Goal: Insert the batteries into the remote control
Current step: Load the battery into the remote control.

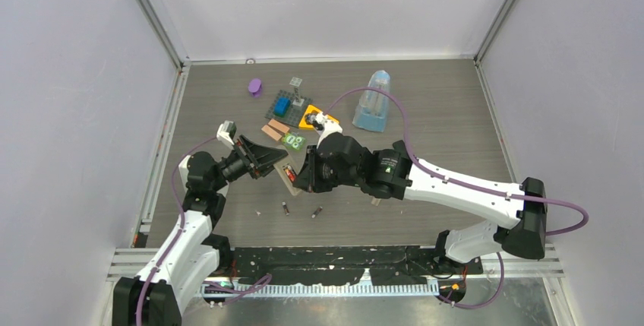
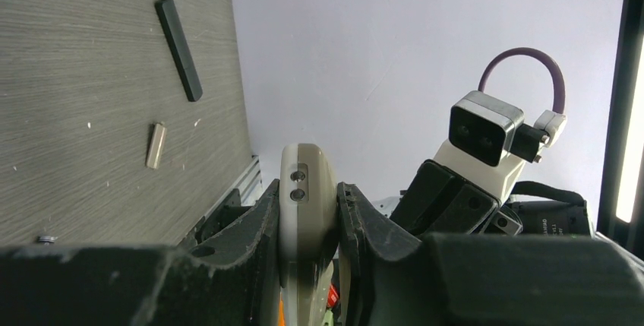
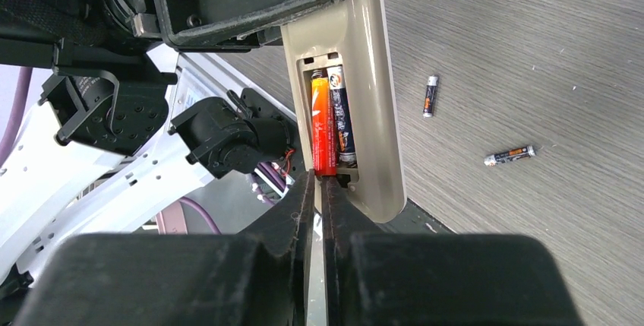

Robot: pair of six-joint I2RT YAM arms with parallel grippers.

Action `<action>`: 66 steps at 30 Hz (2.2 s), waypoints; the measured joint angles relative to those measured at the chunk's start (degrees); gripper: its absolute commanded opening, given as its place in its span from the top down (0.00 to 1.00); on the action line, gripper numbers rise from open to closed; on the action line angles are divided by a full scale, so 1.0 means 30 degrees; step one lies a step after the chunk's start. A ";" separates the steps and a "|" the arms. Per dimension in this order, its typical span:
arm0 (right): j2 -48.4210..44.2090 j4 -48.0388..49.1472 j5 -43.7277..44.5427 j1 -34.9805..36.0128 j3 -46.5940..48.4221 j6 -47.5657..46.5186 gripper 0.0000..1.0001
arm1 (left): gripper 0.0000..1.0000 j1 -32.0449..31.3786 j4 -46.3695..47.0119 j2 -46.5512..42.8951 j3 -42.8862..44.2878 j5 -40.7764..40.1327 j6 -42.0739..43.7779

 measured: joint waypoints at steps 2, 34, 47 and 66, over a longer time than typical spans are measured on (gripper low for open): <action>0.0080 -0.0015 0.0000 -0.0058 0.0036 0.0007 0.91 | 1.00 0.0007 -0.0044 0.0007 0.0000 0.0007 0.0124; 0.1297 0.1064 -0.2565 -0.0699 -0.0168 0.0707 0.95 | 1.00 0.0153 0.0393 -0.0146 0.0000 0.0342 0.1421; -0.0998 0.4874 -0.3716 -0.1282 -0.3045 0.0561 0.75 | 1.00 0.0015 -0.0896 -0.0153 0.0000 0.0299 0.1443; -0.2098 0.3679 -0.3424 -0.1443 -0.3475 0.0823 0.67 | 1.00 0.0000 -0.1807 -0.0510 0.0000 0.0138 0.1501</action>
